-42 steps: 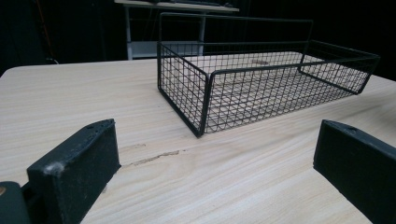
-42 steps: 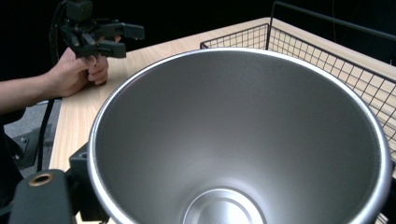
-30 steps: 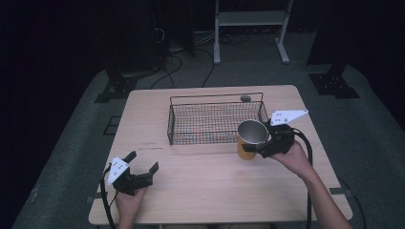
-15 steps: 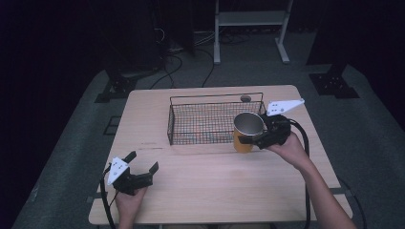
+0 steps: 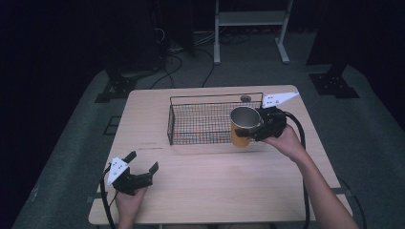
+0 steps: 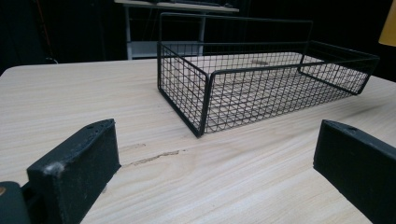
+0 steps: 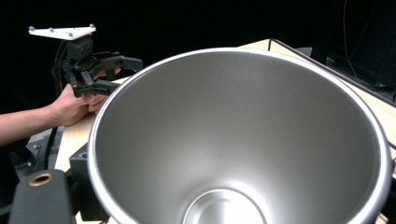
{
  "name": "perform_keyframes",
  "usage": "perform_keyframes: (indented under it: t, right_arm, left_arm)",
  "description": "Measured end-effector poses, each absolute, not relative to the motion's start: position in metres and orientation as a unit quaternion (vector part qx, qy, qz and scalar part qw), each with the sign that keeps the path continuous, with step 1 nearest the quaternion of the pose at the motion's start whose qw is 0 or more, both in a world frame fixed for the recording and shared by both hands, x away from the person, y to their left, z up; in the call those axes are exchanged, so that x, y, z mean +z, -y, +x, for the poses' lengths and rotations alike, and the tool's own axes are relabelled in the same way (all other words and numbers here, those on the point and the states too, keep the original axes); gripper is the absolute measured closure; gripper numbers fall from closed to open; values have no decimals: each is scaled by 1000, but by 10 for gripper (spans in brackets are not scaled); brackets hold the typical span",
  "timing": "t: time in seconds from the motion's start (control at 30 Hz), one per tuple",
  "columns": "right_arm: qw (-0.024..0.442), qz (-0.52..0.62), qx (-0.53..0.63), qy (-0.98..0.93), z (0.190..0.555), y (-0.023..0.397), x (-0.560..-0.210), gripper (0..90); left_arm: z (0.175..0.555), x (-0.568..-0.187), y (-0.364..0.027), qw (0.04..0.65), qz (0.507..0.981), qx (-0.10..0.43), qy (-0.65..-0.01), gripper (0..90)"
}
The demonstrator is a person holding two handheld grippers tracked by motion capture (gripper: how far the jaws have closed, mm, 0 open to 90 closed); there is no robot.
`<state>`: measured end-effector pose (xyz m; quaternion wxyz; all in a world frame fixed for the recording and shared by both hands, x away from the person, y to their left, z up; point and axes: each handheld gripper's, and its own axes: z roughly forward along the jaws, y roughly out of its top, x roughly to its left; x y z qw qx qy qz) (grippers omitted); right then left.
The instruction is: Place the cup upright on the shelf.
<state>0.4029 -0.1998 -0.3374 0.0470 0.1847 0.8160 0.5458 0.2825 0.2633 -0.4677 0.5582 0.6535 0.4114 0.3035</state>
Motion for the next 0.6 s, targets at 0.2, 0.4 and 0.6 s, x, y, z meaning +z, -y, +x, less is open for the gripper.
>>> perform_keyframes:
  t: [0.2, 0.4, 0.6]
  right_arm:
    - [48, 184, 541, -819, 412, 194, -333, 128]
    - [54, 181, 541, -819, 417, 190, -326, 128]
    - [56, 180, 539, -821, 426, 185, -316, 128]
  left_arm:
    - [283, -468, -264, 559, 653, 303, -411, 0]
    - [283, -468, -264, 560, 653, 303, -411, 0]
    - [283, -468, -264, 559, 653, 302, -411, 0]
